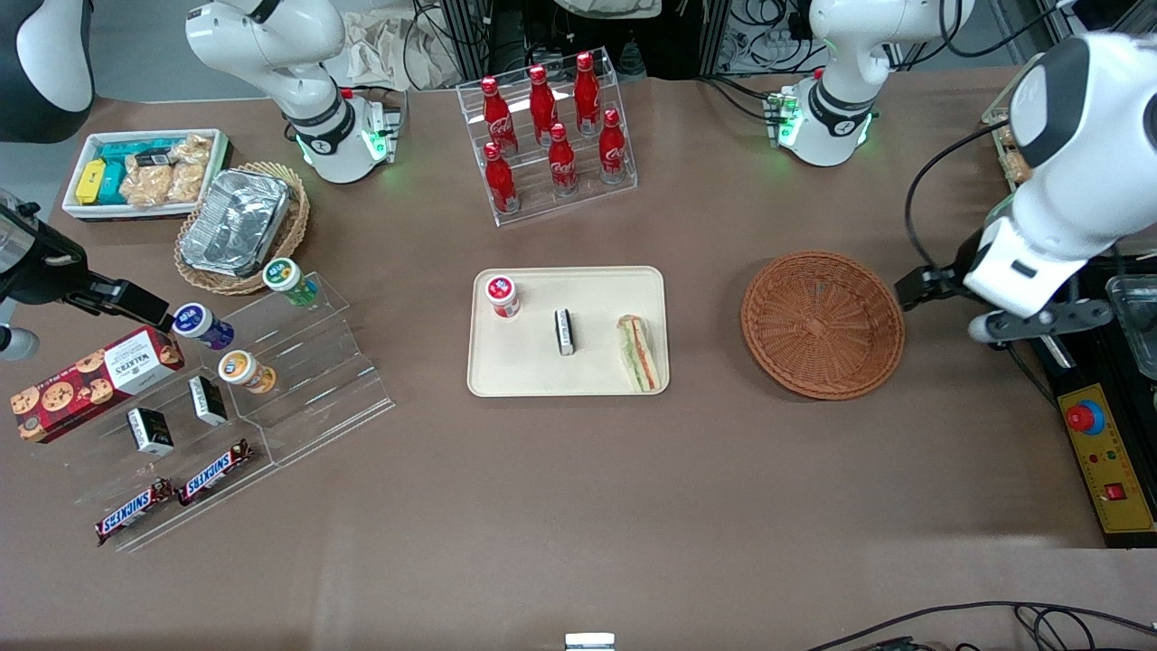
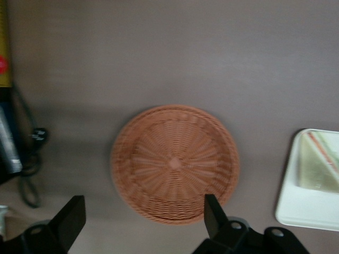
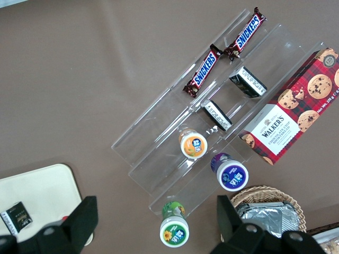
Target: Place sandwich from basket to tray
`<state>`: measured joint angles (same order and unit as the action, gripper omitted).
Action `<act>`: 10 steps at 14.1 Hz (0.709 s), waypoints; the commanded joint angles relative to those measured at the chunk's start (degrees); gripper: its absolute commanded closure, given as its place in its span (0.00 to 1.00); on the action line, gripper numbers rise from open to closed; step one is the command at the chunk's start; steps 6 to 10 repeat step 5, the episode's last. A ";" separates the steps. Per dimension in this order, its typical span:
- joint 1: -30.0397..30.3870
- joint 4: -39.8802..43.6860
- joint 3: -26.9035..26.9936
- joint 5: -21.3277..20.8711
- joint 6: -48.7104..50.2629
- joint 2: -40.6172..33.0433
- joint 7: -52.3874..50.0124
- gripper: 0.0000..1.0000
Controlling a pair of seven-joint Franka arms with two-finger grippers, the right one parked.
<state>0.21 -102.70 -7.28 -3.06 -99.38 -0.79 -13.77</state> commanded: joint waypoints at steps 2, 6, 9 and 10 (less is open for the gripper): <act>0.92 1.51 -0.81 -1.78 6.37 -3.35 0.24 0.01; 0.93 4.17 -0.81 -1.78 8.77 -3.25 0.76 0.01; 0.93 4.17 -0.81 -1.78 8.77 -3.25 0.76 0.01; 0.93 4.17 -0.81 -1.78 8.77 -3.25 0.76 0.01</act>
